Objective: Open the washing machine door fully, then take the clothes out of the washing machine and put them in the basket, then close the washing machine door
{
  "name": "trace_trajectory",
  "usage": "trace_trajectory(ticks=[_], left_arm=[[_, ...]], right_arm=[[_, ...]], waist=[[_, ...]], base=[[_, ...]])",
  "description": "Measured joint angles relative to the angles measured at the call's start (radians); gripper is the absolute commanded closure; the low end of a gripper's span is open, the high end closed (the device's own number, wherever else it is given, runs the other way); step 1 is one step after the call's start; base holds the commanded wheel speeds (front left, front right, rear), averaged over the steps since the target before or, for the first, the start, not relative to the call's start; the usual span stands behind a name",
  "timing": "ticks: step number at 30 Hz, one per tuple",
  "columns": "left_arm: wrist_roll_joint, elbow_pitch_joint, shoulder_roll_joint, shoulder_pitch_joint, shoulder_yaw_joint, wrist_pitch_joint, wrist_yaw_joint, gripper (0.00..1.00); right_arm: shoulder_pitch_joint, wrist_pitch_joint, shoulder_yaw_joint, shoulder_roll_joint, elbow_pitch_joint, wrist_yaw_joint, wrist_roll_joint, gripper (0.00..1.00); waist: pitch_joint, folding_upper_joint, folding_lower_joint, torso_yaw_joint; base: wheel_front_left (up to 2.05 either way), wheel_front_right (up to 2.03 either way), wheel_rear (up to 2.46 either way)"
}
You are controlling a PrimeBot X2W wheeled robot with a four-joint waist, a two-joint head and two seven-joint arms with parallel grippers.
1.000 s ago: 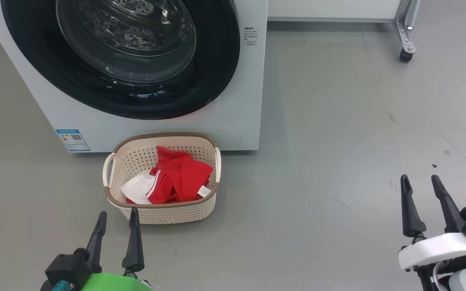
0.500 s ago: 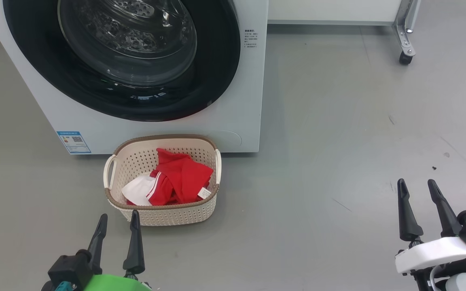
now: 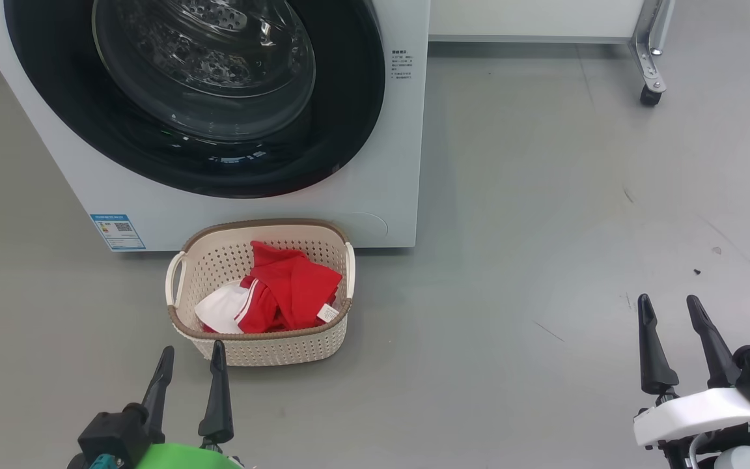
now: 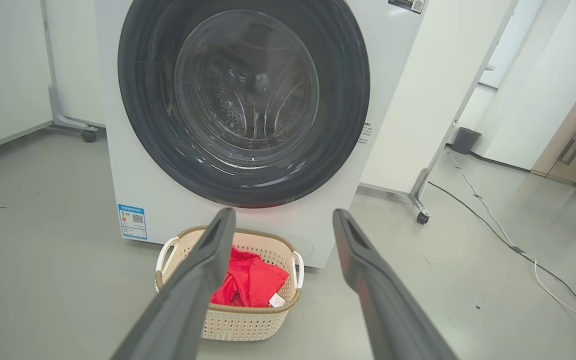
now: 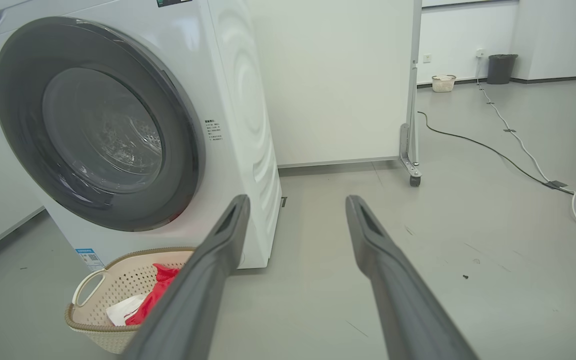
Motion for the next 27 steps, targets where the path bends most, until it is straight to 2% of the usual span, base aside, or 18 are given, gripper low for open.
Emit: trace_trajectory(ticks=[9, 12, 27], left_arm=[[-0.004, -0.006, 0.000, 0.001, 0.004, 0.000, 0.001, 0.00], [-0.049, -0.017, 0.000, 0.002, 0.001, 0.000, -0.011, 0.00], [-0.044, -0.028, 0.000, 0.002, 0.005, 0.000, -0.016, 0.00]], right_arm=[[0.005, 0.000, -0.013, 0.011, 0.001, 0.009, 0.000, 0.00], [0.012, 0.000, -0.018, 0.012, 0.001, 0.009, 0.000, 0.00], [0.017, 0.000, -0.030, 0.023, 0.003, 0.026, -0.011, 0.00]], waist=[[0.003, 0.0000, 0.0000, -0.003], [0.004, 0.0000, 0.0000, -0.003], [0.007, 0.0000, 0.0000, -0.007]], base=[[0.00, 0.00, 0.00], [0.00, 0.00, 0.00], [0.00, 0.00, 0.00]])
